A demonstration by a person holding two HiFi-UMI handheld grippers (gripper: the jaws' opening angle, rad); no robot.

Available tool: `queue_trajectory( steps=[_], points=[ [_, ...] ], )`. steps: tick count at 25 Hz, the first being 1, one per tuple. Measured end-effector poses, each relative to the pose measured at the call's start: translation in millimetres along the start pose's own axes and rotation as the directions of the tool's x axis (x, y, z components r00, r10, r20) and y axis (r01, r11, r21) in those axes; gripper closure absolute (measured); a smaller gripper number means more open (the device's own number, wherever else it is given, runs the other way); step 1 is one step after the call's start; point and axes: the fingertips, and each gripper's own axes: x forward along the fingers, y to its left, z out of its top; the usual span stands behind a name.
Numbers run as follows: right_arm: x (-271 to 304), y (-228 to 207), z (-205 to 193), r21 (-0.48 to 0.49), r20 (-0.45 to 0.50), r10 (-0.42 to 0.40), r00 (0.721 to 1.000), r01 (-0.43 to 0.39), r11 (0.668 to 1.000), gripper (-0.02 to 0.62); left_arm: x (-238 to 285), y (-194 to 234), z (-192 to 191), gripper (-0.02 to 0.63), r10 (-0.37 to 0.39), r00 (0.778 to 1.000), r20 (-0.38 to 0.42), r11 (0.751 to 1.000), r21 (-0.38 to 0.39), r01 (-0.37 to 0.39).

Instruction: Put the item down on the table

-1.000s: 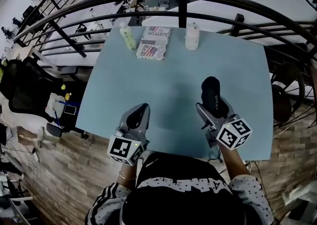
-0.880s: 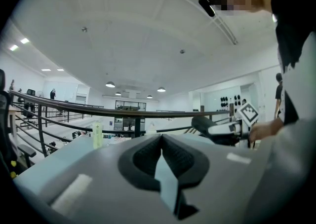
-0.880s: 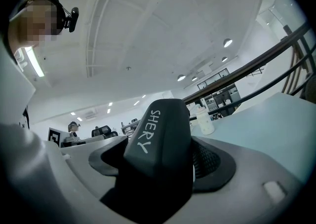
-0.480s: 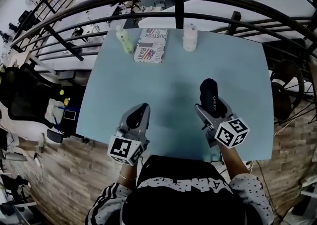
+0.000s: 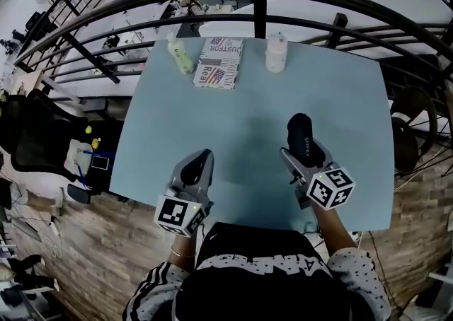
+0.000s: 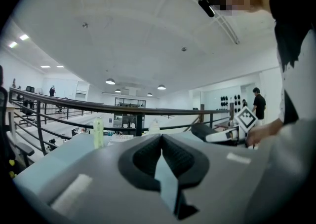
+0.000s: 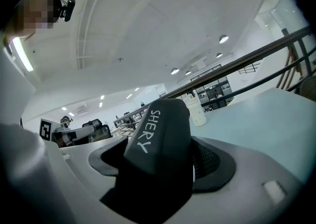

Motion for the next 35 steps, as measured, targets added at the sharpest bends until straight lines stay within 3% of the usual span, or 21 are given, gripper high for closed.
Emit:
queue_trajectory(
  steps=[16,35],
  points=[
    [18.5,-28.1,-39.0,0.002,-0.101,-0.073,0.992,0.074,0.997,0.202,3.4,11.2,-14.8,0.606,0.007,1.0,-0.023,1.0,-0.015,-0.008],
    [36.0,-59.9,-90.4,-0.043,-0.245,-0.156,0.957,0.15,0.988,0.202,-6.0,26.6,-21.1,0.606,0.054,0.998,-0.031,0.998,-0.017,-0.054]
  ],
)
